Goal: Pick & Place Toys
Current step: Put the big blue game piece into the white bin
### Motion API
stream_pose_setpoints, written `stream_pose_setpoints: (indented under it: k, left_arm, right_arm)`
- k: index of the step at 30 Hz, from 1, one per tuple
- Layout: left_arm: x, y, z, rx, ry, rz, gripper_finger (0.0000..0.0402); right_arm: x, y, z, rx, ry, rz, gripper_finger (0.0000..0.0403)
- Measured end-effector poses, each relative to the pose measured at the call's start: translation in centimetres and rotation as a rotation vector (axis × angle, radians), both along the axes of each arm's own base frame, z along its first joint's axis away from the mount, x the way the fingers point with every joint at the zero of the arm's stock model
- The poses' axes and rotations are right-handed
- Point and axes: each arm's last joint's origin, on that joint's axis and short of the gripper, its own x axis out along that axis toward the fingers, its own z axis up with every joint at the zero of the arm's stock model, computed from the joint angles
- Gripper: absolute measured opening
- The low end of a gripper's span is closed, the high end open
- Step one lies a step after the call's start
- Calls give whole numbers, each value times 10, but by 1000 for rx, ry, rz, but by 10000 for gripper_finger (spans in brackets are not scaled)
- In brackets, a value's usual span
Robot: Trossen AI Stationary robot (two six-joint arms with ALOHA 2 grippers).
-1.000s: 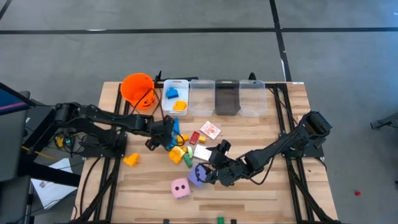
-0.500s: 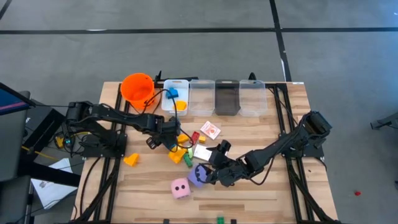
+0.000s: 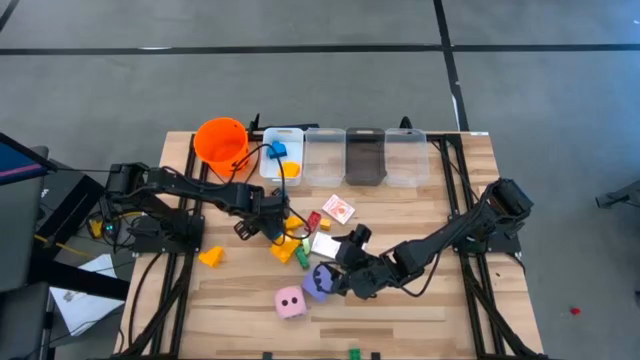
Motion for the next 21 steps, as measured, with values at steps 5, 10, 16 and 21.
stream_pose_setpoints:
  k: [5,10,16,21]
  left_arm:
    - [9,0,3,-20,-122,84,301]
    - [10,2,4,-14,-184,286,301]
    - [6,2,2,-3,-144,269,302]
    - [3,2,1,3,-102,263,332]
  right_arm:
    - [0,0,0,-2,3,0,331]
    - [0,0,0,-2,4,0,331]
    - [0,0,0,-3,6,-1,331]
    - [1,-2,-1,-3,7,-6,331]
